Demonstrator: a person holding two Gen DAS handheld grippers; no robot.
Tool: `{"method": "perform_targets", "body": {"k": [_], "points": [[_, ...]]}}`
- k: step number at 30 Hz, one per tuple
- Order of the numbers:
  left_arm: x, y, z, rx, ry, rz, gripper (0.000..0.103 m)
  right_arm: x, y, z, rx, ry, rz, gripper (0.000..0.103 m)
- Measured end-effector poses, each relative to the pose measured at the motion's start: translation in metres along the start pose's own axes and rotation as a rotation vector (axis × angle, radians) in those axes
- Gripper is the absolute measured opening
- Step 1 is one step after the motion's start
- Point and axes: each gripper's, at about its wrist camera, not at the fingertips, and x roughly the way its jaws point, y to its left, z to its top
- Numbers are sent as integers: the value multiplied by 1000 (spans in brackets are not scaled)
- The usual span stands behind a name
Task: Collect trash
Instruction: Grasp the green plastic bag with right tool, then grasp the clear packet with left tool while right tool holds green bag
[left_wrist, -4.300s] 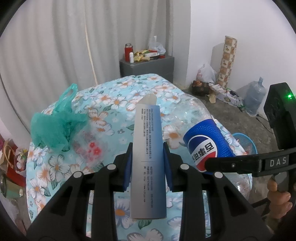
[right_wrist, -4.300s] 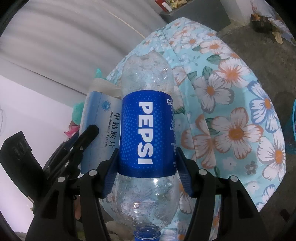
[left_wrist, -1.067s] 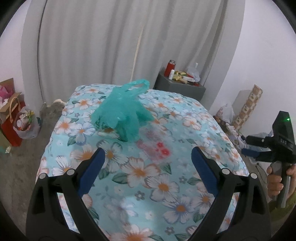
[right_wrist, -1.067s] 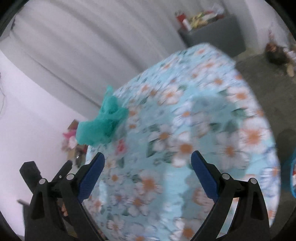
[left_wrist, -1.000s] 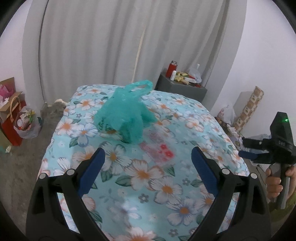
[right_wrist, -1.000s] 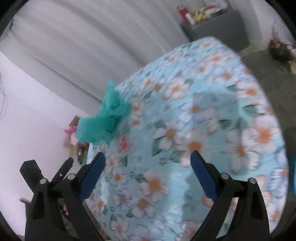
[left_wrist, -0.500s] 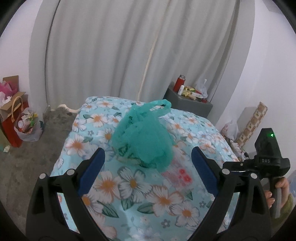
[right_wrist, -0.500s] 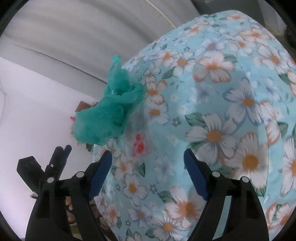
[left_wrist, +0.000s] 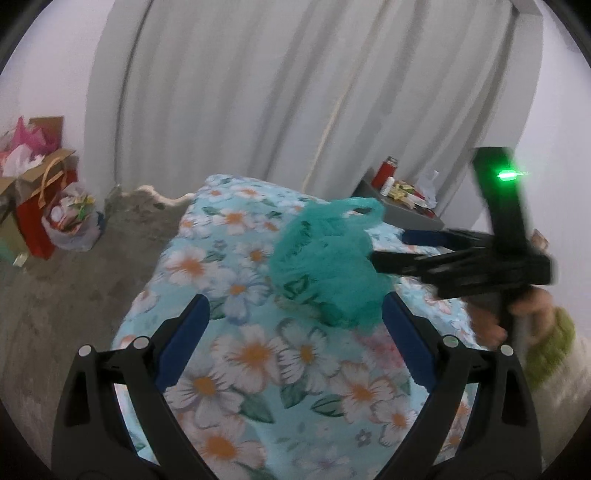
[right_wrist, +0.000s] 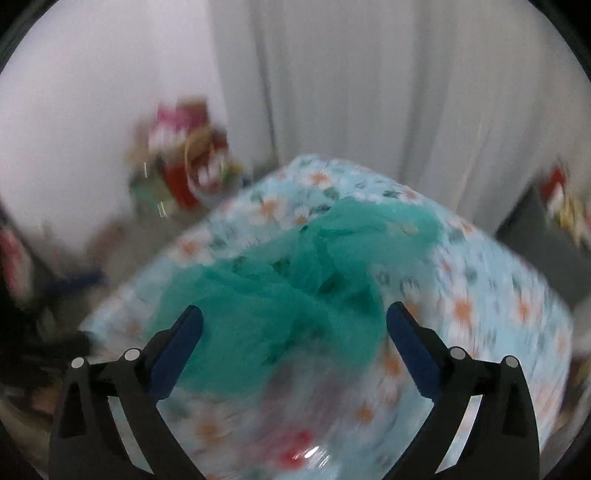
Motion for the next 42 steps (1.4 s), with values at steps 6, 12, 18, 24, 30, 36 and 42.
{"method": "perform_targets", "body": {"k": [6,12,18,24,30,36,42], "points": [[-6,16,-7,-25,20,28,90,60,-14,30,43,93,171,97],[-5,18,-7,-34,25,24,90,108,-34,26,283,213,306,97],[-2,11,-6,-26,29,16,90,110,-20,18,237,199,220,72],[2,-2,-11,-23,45,-10,90,90,-26,15,256,169,163,28],[12,-25,-18,-16,104,-100,90,-5,-60,-3,381,-43,171,26],[37,-59,-24,62,164,-159,90,-102,-87,-76,447,-170,27,26],[79,-79,-27,35,274,-202,76,-133,-94,-163,560,-143,-96,26]]}}
